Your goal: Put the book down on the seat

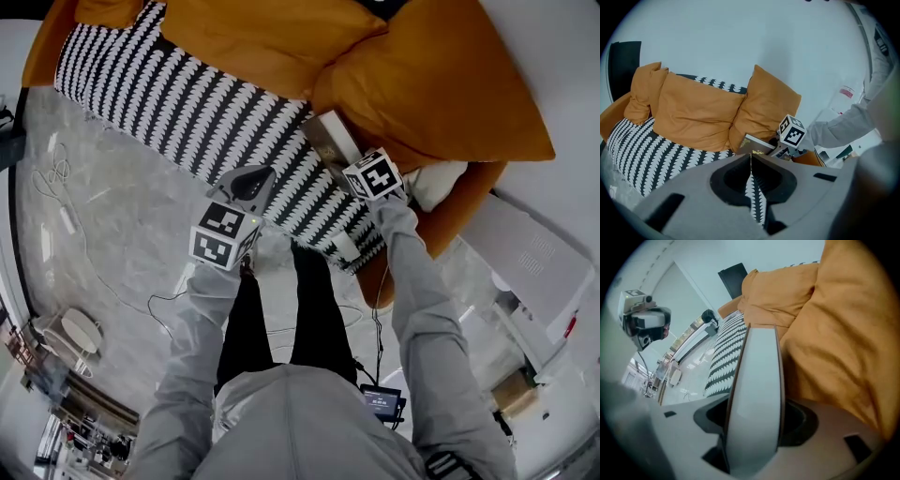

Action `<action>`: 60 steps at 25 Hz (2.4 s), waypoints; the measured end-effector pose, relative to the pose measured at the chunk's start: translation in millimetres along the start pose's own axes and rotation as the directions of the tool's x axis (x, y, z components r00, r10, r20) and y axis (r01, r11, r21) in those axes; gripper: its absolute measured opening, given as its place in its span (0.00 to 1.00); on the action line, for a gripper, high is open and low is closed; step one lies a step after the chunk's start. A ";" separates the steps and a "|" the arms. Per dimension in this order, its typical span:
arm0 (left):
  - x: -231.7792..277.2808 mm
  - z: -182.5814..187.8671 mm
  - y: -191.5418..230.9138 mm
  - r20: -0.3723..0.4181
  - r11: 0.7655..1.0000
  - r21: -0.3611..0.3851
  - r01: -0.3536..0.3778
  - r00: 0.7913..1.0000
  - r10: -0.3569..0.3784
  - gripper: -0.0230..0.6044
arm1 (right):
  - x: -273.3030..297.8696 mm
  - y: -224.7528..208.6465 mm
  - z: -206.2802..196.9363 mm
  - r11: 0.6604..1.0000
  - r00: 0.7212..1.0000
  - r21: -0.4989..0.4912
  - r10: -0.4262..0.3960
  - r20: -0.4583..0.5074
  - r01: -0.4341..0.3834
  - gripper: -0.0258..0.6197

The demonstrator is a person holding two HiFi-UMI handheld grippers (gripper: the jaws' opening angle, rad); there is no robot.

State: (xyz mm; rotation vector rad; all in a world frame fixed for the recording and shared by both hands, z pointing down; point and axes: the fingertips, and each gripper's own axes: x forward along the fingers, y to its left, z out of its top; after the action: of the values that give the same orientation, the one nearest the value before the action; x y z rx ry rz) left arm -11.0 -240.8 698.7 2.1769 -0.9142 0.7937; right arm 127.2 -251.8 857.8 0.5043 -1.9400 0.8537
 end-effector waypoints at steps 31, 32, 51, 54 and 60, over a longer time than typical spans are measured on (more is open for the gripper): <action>-65.5 28.3 -32.9 0.035 0.990 0.135 0.041 0.998 -0.046 0.08 | -170.1 -1.1 14.7 0.914 0.861 0.286 -0.377 0.342 0.287 0.30; -69.0 30.4 -34.2 0.038 0.988 0.149 0.043 0.998 -0.049 0.08 | -179.9 1.1 15.0 0.906 0.844 0.301 -0.397 0.360 0.298 0.26; -178.2 78.6 -78.0 0.178 0.942 0.335 0.021 0.980 -0.085 0.08 | -361.1 133.1 -5.5 0.814 0.614 0.411 -0.580 0.535 0.411 0.09; -199.8 84.2 -88.4 0.202 0.928 0.371 0.019 0.974 -0.101 0.08 | -389.3 164.9 -5.4 0.798 0.568 0.412 -0.602 0.561 0.440 0.09; -244.8 98.9 -107.1 0.269 0.904 0.427 0.016 0.952 -0.144 0.08 | -432.2 224.7 -1.5 0.765 0.495 0.424 -0.640 0.588 0.485 0.09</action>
State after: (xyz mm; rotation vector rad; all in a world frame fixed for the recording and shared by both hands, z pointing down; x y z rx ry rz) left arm -42.1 -160.9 427.1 2.7536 -0.8430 0.6829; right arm 193.5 -98.2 400.3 1.7255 -2.1128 0.4175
